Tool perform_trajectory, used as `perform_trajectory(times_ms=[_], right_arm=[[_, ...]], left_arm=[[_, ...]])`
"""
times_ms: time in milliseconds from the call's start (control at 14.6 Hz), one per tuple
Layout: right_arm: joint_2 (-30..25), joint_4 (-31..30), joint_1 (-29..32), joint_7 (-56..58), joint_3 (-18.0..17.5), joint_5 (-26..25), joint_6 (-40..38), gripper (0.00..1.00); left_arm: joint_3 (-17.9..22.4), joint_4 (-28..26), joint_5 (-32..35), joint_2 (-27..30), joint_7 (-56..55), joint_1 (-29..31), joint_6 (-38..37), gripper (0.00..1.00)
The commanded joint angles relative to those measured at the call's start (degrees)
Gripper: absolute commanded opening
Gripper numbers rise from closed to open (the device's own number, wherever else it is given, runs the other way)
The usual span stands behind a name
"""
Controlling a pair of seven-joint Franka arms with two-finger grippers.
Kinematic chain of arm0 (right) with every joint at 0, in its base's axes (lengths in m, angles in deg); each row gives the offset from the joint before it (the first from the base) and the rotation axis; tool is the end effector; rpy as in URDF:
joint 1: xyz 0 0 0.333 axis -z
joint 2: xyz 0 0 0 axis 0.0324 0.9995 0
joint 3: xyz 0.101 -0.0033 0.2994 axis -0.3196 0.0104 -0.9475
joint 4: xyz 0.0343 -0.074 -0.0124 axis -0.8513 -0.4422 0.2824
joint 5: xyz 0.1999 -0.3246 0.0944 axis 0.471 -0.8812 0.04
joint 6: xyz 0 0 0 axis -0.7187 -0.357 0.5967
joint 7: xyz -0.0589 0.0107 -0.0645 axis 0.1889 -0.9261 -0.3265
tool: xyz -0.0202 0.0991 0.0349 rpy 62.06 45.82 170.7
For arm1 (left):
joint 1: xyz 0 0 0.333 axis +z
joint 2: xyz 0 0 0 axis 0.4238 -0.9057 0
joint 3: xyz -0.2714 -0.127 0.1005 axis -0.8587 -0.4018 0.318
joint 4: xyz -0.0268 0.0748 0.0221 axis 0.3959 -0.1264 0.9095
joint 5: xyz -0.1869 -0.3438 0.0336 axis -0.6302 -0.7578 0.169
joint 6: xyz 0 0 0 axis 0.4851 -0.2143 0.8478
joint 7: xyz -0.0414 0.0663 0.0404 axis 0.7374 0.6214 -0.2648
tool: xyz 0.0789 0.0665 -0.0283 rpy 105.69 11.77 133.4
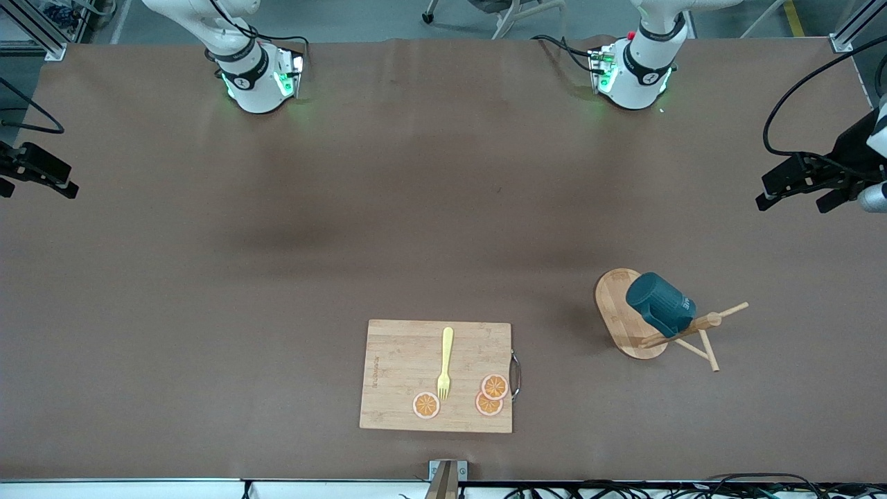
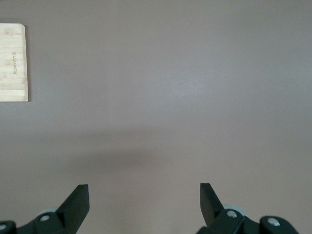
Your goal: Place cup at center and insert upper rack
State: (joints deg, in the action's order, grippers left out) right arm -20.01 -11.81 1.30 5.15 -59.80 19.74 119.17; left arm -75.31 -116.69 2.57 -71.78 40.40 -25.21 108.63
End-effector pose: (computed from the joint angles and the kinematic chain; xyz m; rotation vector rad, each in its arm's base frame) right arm 0.5490 -0.0527 0.6378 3.1276 -0.0464 0.0873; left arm 0.5681 -0.0273 0.6272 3.0403 -0.0313 0.1610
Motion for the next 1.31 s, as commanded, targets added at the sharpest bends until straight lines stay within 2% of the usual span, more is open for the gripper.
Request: perform_trajectory(times_ms=[0,344,825,1237], right_arm=[[-1.1,-0.64,0.09,-0.31,-0.26,-0.54,-0.9,1.0],[-2.68,-1.34,0.09,0.3,-0.26,0.16,-1.43,1.0],[-11.47,-13.55,0.09,-0.05,-0.26,0.25,4.72,1.0],[-11.3,-12.59,0.18,-0.31,-0.35,0.16,3.23,1.0]], left_arm=[[2.22,0.16,1.04,0.58,0.79,-2.75,0.12,1.0],[2.41,1.3,1.12,0.49,0.88,-2.85,0.12,1.0],[2.85,1.39,1.21,0.85,3.69,-1.89,0.12,1.0],[2.41,4.81,1.3,0.76,2.99,-1.98,-5.24,1.0]])
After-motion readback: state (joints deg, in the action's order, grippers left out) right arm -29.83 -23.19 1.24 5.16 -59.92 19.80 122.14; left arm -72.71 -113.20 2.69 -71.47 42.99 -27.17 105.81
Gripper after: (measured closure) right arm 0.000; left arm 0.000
